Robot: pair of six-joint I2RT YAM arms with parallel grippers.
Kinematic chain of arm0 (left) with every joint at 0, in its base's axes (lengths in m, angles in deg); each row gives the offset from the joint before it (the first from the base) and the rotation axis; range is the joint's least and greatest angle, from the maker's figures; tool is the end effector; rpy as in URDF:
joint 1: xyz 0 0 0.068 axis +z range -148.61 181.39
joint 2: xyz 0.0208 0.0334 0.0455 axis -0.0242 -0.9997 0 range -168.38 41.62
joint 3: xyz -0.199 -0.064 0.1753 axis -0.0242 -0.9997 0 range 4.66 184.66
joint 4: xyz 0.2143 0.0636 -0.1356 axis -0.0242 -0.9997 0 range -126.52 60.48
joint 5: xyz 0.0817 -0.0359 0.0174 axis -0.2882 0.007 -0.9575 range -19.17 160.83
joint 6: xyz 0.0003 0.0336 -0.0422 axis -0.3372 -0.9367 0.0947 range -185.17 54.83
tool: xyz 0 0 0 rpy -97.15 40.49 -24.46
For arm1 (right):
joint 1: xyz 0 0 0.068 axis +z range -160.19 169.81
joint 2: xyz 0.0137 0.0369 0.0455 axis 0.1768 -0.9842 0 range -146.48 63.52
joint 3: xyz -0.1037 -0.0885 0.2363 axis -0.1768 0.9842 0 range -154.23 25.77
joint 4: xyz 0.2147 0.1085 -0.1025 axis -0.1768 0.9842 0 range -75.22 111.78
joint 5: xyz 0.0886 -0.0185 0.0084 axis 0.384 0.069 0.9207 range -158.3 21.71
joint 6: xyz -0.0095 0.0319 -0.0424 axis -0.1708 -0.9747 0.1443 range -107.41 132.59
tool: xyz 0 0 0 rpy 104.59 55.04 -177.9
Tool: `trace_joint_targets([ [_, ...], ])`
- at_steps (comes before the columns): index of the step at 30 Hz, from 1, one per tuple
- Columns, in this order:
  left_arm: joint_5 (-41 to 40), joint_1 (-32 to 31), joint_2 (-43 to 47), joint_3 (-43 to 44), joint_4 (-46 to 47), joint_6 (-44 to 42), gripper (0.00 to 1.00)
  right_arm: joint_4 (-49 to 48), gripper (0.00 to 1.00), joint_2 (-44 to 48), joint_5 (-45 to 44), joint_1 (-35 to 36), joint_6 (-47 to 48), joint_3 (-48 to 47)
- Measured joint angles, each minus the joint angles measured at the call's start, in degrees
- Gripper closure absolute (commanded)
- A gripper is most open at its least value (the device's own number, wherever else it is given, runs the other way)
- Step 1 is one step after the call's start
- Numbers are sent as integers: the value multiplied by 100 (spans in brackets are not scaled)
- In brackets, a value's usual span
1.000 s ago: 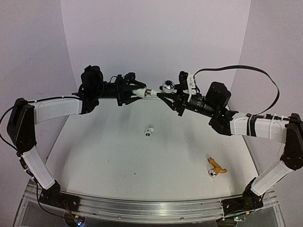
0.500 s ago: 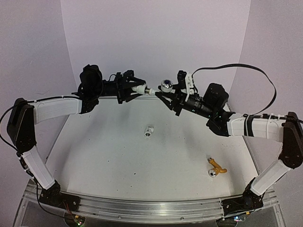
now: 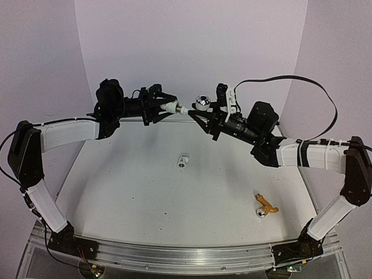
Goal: Install the water faucets
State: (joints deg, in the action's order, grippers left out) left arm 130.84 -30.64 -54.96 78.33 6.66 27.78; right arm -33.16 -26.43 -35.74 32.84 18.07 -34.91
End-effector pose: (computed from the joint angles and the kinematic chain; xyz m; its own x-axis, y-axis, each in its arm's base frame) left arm 0.3131 -0.2322 0.3566 -0.9885 0.0295 -0.1486 0.1441 -0.1204 -0.9822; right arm 0.2511 0.2607 0.3434 0.3235 0.1918 -0.9266 -0.9211 0.2880 -0.2620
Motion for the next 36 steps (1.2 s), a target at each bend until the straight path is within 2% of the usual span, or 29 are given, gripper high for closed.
trace_joint_targets([
  [13, -22, 157, 190, -186, 107, -149, 100, 404, 100, -315, 251, -24, -229, -592],
  [26, 9, 142, 201, -256, 138, -166, 100, 623, 100, -365, 413, -52, -468, -754],
  [36, -22, 201, 203, -256, 136, -669, 100, 328, 100, -625, 481, -105, -1550, -848],
])
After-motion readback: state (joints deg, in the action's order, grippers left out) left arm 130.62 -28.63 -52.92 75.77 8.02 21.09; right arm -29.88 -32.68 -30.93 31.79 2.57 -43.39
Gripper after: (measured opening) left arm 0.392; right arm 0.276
